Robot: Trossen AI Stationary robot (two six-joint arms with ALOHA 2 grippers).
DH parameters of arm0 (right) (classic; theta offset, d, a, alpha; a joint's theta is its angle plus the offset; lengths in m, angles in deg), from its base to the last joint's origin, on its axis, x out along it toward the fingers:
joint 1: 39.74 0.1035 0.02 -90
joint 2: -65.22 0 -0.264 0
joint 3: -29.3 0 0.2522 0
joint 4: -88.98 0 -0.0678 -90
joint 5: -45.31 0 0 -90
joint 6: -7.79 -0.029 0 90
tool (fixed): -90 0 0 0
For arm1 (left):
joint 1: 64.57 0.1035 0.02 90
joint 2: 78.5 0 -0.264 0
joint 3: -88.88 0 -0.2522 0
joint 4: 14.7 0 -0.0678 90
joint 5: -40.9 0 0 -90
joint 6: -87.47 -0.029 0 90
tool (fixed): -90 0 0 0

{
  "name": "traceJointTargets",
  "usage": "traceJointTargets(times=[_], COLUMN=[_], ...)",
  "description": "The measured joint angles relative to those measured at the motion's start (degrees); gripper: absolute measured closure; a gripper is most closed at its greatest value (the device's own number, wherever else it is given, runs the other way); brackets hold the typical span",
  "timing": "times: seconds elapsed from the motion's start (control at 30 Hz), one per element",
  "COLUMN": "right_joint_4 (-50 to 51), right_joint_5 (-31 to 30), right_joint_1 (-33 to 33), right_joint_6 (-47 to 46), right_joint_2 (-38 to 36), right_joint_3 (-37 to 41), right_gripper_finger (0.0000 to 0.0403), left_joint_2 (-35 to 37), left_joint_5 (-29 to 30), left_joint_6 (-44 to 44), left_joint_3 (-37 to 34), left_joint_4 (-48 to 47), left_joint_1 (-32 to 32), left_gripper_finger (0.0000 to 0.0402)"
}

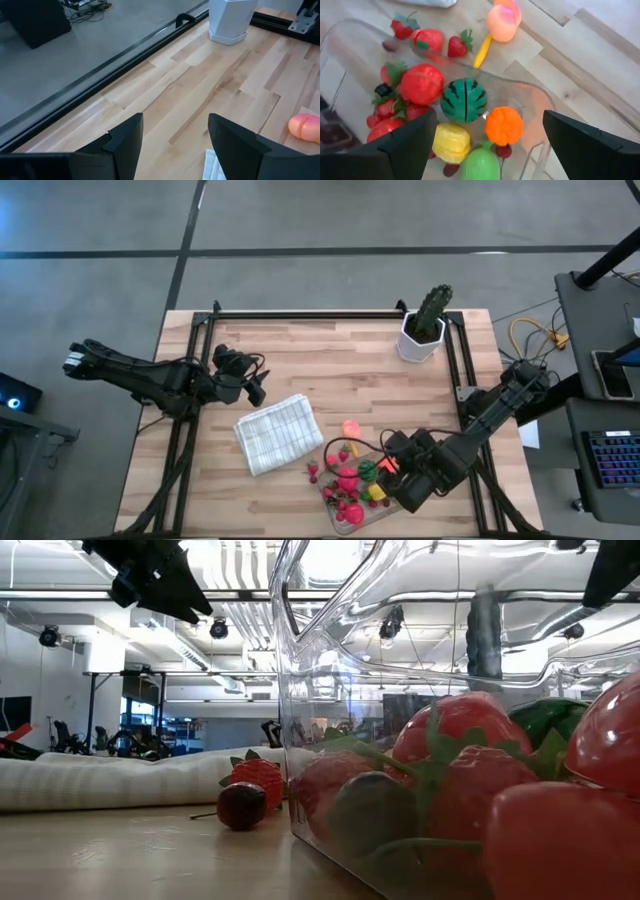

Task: Pick and placing Produce into tupperware
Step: Put the strawberry into the transparent bin

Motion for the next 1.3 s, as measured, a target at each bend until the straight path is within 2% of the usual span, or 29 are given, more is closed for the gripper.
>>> traceJointTargets(times=[0.17,0.6,1.3], right_joint_4=[-0.28,-3.86,-3.55], right_joint_5=[0.08,0.65,4.78], right_joint_1=[-4.07,-12.04,-16.44], right_joint_6=[0.14,12.09,14.75], right_joint_2=[-0.04,-0.42,-0.42], right_joint_3=[0.0,-1.6,-1.9], right_gripper_finger=[0.0046,0.0046,0.0046], left_joint_2=[0.0,0.0,0.0], left_joint_5=[0.0,0.0,0.0], left_joint_6=[0.0,0.0,-0.02], left_joint_3=[0.0,0.0,0.0], left_joint_4=[0.07,0.19,0.19], left_joint_1=[0.0,0.0,0.0], left_gripper_finger=[0.0191,0.0191,0.0191])
